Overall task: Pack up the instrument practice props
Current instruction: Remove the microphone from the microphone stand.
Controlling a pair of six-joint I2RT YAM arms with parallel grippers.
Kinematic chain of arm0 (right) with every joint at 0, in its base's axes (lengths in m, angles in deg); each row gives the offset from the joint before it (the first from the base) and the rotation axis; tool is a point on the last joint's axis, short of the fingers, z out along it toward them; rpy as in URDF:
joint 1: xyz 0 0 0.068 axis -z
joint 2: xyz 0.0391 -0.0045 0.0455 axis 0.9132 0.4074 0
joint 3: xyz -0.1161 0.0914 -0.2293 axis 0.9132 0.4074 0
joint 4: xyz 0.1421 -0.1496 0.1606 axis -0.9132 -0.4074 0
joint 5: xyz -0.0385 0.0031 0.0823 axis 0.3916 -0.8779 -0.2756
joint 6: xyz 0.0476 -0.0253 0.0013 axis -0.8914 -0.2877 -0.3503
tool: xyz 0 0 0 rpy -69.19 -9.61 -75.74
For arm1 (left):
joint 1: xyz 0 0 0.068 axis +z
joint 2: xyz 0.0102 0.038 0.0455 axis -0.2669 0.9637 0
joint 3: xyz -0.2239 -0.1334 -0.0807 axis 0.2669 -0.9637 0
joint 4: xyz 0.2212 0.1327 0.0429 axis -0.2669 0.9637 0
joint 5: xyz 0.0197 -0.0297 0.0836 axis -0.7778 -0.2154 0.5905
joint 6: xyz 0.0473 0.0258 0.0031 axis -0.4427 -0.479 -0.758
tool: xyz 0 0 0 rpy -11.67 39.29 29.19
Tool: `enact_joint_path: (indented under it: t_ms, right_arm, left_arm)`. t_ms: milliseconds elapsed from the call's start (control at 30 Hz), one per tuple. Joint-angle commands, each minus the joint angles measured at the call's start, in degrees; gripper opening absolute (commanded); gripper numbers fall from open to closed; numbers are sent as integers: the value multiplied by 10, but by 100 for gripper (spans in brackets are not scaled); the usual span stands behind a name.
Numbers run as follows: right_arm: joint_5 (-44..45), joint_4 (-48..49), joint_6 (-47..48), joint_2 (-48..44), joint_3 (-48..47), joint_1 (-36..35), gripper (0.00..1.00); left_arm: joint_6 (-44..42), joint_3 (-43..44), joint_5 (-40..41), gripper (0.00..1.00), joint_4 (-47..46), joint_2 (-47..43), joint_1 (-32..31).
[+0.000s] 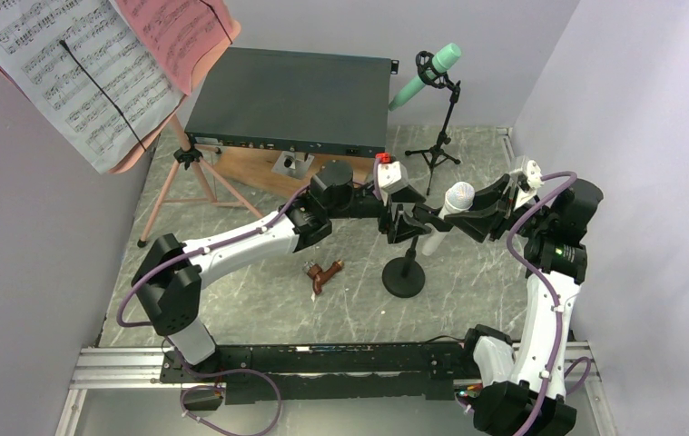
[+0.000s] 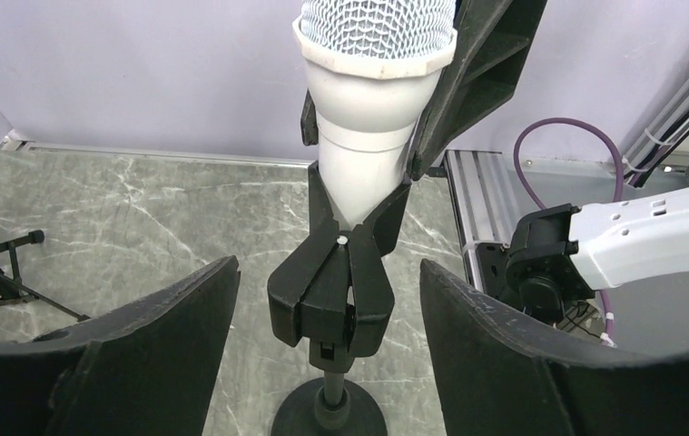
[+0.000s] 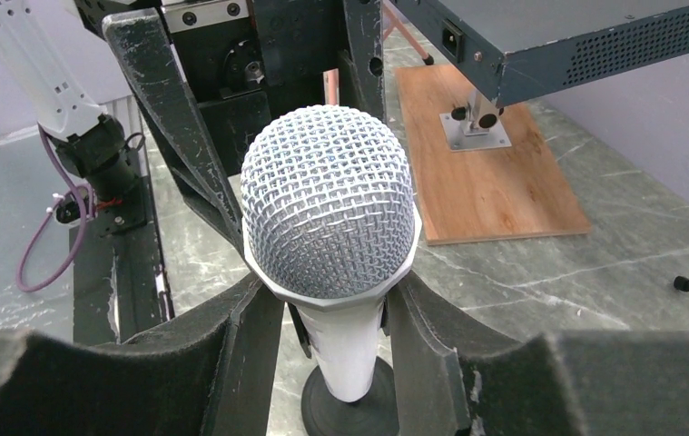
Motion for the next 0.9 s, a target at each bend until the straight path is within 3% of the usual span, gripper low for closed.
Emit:
enact_joint_path:
  t_ms: [0, 67, 200, 267, 467, 700, 867]
  right_arm:
    - [-62, 24, 2, -3, -7, -3, 24]
    - [-62, 28, -1, -3, -7, -3, 22]
    - [-62, 44, -18, -3, -6, -4, 18]
    - [-62, 44, -18, -3, -8, -4, 13]
    - [-59, 74, -40, 1, -12, -3, 1]
    - [-61, 131, -105, 12, -37, 7, 0]
    - [-62, 225, -215, 8, -31, 20, 0]
  left_arm:
    - [14, 28, -9, 74, -19, 3, -4]
    - [16, 30, -14, 63, -16, 5, -4]
    - [21, 39, -17, 13, 1, 9, -5]
    - [19, 42, -14, 0, 13, 8, -4]
    - [15, 21, 8, 0, 11, -15, -5]
    - [-3, -7, 50, 0, 32, -53, -5]
    - [0, -27, 66, 0, 34, -68, -6]
